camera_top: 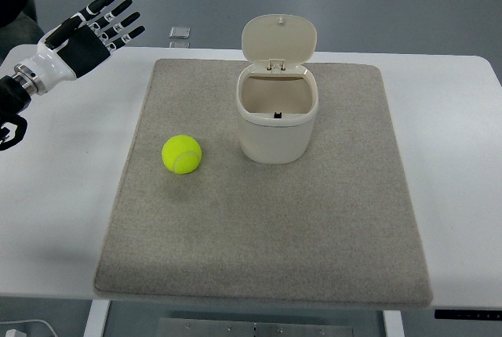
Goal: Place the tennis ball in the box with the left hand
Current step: 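Move the left hand from rest toward the tennis ball on the mat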
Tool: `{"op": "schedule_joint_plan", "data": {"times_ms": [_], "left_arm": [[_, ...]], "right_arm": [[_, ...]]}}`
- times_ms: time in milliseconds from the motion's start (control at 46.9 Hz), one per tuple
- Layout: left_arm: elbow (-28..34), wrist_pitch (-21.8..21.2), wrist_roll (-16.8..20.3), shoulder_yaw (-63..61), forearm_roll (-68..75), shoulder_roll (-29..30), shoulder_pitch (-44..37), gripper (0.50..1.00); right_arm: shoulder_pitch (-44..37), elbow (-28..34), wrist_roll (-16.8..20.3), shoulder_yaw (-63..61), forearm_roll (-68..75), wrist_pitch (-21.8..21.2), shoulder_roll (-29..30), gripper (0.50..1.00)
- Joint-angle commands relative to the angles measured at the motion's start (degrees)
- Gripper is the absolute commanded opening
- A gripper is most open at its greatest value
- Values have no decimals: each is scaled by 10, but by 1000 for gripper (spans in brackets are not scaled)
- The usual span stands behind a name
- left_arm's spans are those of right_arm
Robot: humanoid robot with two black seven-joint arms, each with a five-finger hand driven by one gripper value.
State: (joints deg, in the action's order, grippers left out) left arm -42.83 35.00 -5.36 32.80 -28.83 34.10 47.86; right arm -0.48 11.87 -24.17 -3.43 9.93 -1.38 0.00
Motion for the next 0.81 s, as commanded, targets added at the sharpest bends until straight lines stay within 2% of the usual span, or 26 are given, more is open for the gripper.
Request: {"op": "schedule_joint_plan", "data": {"times_ms": [0,619,789], "left_arm": [[1,0,-1,-3,0,0,0,994],[7,0,-4,-5,3,18,4,994],[3,0,1,3,119,43,-1,994]], "right_arm": [[0,0,0,0,0,0,0,938],[0,0,0,0,0,1,0,938],[0,0,0,0,0,1,0,938]]}}
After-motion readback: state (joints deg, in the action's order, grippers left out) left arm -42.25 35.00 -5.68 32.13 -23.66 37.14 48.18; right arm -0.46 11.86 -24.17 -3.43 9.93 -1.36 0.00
